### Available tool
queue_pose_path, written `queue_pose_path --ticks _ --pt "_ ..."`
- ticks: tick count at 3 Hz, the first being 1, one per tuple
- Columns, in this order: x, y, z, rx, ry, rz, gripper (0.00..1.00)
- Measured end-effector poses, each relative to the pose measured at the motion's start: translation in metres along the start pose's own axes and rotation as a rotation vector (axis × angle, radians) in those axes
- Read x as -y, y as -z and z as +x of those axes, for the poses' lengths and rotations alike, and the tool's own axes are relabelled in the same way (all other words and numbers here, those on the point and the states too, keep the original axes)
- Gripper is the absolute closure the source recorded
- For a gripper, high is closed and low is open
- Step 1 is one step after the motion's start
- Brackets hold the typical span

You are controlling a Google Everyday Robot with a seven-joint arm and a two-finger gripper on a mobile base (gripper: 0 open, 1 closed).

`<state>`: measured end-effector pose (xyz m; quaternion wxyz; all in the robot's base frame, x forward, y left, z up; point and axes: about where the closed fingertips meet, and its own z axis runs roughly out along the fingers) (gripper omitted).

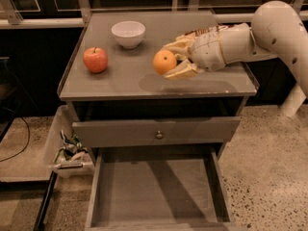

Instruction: Pick orange from middle drawer and place on counter

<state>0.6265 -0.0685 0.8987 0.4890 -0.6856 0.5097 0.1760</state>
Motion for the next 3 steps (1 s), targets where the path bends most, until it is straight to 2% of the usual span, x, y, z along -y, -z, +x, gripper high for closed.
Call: queue_pose_path --ticks 1,2,3 --pt "-0.001 -0.001 0.000 0.007 0.000 0.014 1.00" --pt "0.015 -0.018 -0.006 0.111 -0.004 0.036 1.00" --pt "0.028 -0.041 -0.006 0.192 -0.042 0.012 1.00"
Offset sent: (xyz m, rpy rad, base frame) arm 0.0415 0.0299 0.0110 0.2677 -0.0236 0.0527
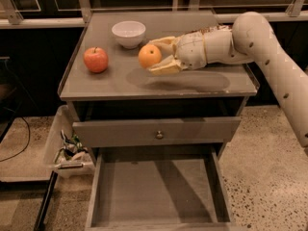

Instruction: Pick orange from middle drawer and place on counter

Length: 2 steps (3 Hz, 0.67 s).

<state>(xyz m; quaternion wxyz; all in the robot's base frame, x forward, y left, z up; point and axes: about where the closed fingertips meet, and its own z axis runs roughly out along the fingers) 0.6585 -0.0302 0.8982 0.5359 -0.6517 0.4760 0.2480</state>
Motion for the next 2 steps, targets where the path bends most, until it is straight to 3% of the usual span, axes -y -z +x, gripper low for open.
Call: queue_pose_path --ticks 1,2 --pt "0.007 -0.016 0.002 0.003 -0.042 -0.049 1.00" --pt "0.011 -0.022 0.013 -0.085 -0.092 -0.091 1.00"
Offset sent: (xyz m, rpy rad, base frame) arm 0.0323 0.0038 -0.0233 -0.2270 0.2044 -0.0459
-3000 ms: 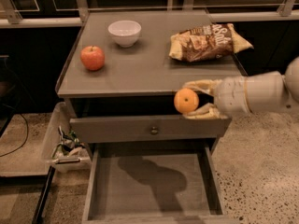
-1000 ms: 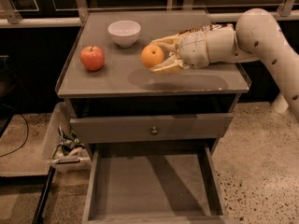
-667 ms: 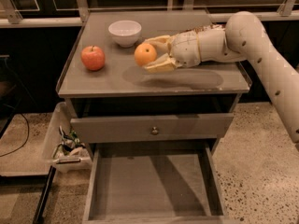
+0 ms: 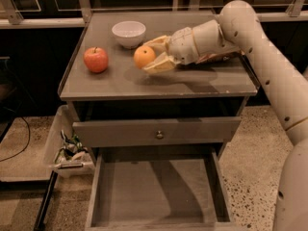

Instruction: Pick orange from middle drawer and place on counter

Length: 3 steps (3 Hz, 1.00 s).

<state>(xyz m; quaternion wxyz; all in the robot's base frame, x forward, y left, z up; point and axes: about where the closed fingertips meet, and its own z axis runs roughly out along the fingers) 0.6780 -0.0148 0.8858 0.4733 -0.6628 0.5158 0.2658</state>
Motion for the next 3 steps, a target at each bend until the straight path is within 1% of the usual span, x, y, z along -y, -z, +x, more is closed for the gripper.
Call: queue_pose_path --ticks 2,3 --pt "0.006 -0.005 0.032 -0.153 -0.099 -0.049 1.00" --pt "0.010 -0.004 0.047 -0.199 -0.140 -0.051 1.00"
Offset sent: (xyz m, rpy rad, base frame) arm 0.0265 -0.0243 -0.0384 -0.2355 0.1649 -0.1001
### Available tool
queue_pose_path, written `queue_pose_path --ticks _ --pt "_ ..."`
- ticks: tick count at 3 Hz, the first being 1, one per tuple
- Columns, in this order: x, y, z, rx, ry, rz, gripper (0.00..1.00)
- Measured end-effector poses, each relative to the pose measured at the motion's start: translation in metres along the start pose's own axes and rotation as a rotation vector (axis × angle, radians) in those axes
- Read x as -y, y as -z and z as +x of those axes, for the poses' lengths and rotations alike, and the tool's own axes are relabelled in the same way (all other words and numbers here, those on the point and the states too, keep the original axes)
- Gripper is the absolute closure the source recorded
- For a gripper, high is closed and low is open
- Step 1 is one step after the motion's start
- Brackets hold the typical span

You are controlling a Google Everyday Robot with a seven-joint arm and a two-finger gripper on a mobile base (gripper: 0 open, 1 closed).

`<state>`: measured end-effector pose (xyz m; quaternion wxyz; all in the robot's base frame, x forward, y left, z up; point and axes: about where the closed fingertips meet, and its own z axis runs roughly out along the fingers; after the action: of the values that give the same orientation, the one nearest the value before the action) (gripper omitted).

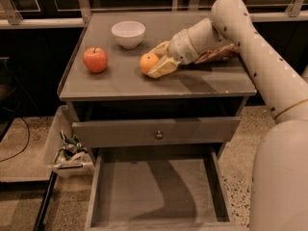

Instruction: Pick orange from middle drawer and place on counter

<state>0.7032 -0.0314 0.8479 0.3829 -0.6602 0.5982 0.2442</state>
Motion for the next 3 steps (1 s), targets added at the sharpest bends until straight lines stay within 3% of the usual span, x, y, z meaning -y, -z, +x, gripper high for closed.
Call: queue_pose_path --ticks 1,3 --pt "0.0008 0.0001 0.0018 -0.005 -0.005 0.000 0.85" --pt "0.0008 0.0000 0.0018 -0.005 -0.005 0.000 0.38"
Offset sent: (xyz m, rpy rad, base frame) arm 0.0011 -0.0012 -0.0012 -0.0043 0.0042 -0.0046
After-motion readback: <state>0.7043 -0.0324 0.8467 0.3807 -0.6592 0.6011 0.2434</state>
